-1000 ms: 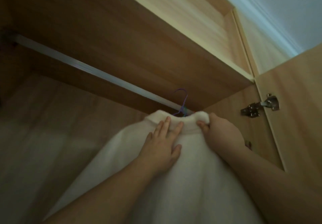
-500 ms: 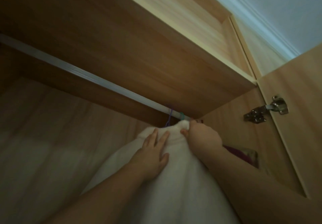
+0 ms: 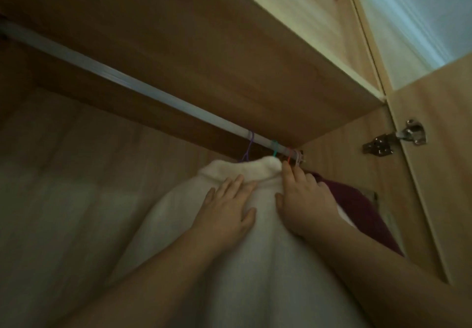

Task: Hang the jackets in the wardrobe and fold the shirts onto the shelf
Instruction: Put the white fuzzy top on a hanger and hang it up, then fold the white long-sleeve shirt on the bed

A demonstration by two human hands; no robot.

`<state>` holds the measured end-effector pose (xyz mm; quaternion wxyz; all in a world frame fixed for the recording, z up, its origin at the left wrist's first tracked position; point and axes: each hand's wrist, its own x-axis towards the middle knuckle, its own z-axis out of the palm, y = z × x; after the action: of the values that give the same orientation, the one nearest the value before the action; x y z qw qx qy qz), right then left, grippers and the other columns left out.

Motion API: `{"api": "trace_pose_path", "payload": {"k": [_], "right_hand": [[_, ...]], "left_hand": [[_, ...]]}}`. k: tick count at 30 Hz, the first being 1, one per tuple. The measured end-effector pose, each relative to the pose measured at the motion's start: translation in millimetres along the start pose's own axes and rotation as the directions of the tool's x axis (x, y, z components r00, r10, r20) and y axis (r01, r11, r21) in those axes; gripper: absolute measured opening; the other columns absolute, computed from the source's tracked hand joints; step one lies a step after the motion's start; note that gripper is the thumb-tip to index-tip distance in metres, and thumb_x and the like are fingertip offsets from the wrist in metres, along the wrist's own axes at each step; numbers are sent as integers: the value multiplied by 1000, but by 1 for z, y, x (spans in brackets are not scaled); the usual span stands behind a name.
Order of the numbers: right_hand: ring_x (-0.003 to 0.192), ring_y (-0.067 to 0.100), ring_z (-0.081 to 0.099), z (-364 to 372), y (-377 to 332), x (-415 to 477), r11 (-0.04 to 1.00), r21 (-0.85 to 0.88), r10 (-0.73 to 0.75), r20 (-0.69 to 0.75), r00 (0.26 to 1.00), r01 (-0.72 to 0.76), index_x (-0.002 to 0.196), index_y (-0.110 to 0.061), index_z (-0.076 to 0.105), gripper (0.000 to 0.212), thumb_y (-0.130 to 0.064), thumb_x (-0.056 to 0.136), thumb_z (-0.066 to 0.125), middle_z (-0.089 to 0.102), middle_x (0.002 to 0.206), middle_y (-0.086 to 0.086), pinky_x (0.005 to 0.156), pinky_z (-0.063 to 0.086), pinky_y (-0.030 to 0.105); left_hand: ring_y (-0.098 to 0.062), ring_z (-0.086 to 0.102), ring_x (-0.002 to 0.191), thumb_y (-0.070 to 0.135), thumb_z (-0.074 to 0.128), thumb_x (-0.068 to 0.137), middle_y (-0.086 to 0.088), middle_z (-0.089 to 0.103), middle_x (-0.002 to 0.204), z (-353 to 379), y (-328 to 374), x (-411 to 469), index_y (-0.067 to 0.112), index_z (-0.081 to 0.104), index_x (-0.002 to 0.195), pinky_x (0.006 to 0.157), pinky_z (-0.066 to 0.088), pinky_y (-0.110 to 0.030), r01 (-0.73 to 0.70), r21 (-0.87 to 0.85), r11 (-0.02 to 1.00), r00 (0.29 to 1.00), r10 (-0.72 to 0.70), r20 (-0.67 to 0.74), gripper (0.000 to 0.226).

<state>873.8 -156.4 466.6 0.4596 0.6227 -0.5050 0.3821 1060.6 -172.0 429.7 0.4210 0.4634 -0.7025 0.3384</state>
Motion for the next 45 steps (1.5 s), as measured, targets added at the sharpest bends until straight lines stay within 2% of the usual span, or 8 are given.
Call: {"api": "trace_pose_path", "payload": {"k": [7,18,21,24,28,36,41,45], "right_hand": [[153,20,2,-37,28,-112,999,-30,-39,175,984,45,158,-31,8,62,-49,100,22,4,167,-4,122,16,44],[152,16,13,-157,124,-352,972,-116,233,368,900,-204,156,-34,19,65,-49,96,41,15,165,-7,119,23,38],[150,19,21,-210,164,-435,943,-173,330,415,848,-283,154,-28,29,66,-45,93,44,24,163,-2,115,35,42],[150,21,21,-282,201,-522,919,-243,388,434,813,-310,153,-23,33,64,-39,93,48,28,161,1,118,30,40],[152,21,14,-392,244,-635,835,-370,547,482,685,-407,155,-27,27,65,-39,95,50,22,164,1,121,17,37],[143,34,35,-561,292,-812,517,-617,856,370,362,-593,147,-17,42,64,-35,86,53,40,154,10,113,36,52],[135,39,42,-620,314,-880,360,-673,933,269,241,-646,143,-9,47,65,-25,83,65,47,147,17,110,37,48],[146,33,26,-633,342,-920,238,-686,967,235,101,-687,153,-17,33,69,-32,90,59,32,159,11,116,28,47]], "left_hand": [[-6,-10,151,56,21,98,12,-4,166,3,82,-83,45,-1,154,124,0,-35,-47,-278,960,997,64,53,61],[-20,-9,153,66,6,86,4,-3,167,-17,260,-220,41,-5,155,124,2,-46,-138,-266,954,946,207,251,74],[-17,-10,152,66,21,94,7,-6,166,-17,335,-268,43,-4,155,124,3,-42,-75,-461,884,871,284,402,70],[-15,-13,151,61,30,98,9,-12,165,-31,427,-324,44,-7,154,124,1,-41,-36,-576,817,771,390,504,69],[-13,-17,151,61,29,98,12,-13,164,-68,552,-408,47,-12,152,124,-1,-41,-42,-713,700,678,544,494,69],[-24,-4,153,55,37,99,0,-1,167,-125,761,-535,36,2,157,123,7,-46,-102,-852,514,480,775,410,71],[-32,10,151,57,35,95,-8,12,165,-126,841,-588,28,11,158,118,15,-50,-221,-870,441,381,860,339,73],[-34,15,150,59,31,88,-10,19,164,-110,886,-609,27,19,157,117,20,-52,-140,-889,435,354,861,365,77]]}}
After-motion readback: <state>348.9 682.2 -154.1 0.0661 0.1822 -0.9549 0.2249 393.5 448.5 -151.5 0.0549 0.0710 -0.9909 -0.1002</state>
